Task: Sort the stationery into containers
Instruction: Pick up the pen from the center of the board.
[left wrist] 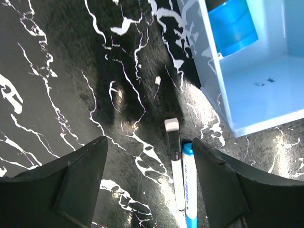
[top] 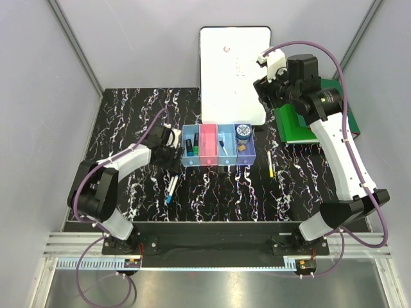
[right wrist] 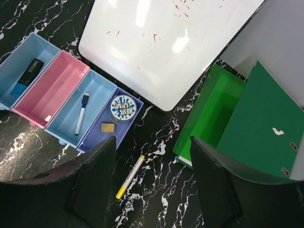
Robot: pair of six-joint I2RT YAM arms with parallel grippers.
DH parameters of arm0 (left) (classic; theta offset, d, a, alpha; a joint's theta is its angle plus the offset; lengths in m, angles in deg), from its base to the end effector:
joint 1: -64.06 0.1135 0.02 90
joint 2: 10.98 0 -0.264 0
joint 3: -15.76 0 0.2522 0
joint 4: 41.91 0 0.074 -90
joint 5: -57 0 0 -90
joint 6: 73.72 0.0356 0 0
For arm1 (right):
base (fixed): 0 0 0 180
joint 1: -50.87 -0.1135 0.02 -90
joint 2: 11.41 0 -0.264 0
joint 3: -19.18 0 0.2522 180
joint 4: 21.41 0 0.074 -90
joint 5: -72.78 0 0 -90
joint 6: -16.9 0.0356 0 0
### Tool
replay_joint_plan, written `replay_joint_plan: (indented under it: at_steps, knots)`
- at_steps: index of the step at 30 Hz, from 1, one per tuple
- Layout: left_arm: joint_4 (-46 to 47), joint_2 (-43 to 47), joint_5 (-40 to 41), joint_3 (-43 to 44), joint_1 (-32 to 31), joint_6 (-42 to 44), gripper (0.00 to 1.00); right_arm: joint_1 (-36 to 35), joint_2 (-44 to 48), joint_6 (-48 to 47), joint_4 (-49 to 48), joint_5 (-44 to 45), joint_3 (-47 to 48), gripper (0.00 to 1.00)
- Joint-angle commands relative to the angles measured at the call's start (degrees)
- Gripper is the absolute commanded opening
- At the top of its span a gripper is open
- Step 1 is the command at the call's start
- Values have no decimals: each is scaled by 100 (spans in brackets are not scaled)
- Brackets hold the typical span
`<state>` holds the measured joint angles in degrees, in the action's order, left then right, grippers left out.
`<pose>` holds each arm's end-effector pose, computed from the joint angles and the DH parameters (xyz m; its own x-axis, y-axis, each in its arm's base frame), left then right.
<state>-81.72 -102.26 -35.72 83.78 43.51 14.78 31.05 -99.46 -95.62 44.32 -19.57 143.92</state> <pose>0.2871 -0.1094 0.1802 -0.8442 0.2886 -0.4516 0.3488 0.9356 -0.0542 0.2902 0.1062 0.4748 -0.2792 -0.5074 -0.8152 -0.5190 0.7940 -0.3165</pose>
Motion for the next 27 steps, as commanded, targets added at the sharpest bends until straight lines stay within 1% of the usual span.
replay_joint_plan:
  at_steps: [1, 4, 10, 18, 20, 22, 23, 25, 26, 27]
  knots:
    - [-50, 111, 44, -73, 25, -175, 76, 4, -10, 73, -151, 94, 179, 71]
    - [-33, 24, -106, -100, 25, -307, 75, 4, -19, 108, -152, 68, 178, 72]
    - [29, -267, -97, -30, -18, -431, 74, 4, 16, 152, -152, 42, 170, 71]
    - [-164, -724, 211, 348, -159, -422, 72, 12, 16, 222, -169, -46, 222, 72]
    - [-191, -776, 228, 392, -203, -422, 59, 4, 25, 240, -169, -64, 222, 72]
    - [-191, -794, 228, 392, -212, -413, 49, 4, 34, 240, -169, -64, 214, 72]
    - [-217, -812, 237, 410, -221, -404, 38, 4, 42, 240, -160, -64, 205, 72]
    - [-226, -829, 237, 401, -229, -404, 28, 4, 51, 240, -187, -64, 205, 72]
    - [-226, -829, 246, 392, -221, -395, 20, 4, 42, 240, -178, -64, 214, 72]
    - [-252, -829, 228, 384, -229, -395, 14, 4, 51, 240, -195, -46, 222, 71]
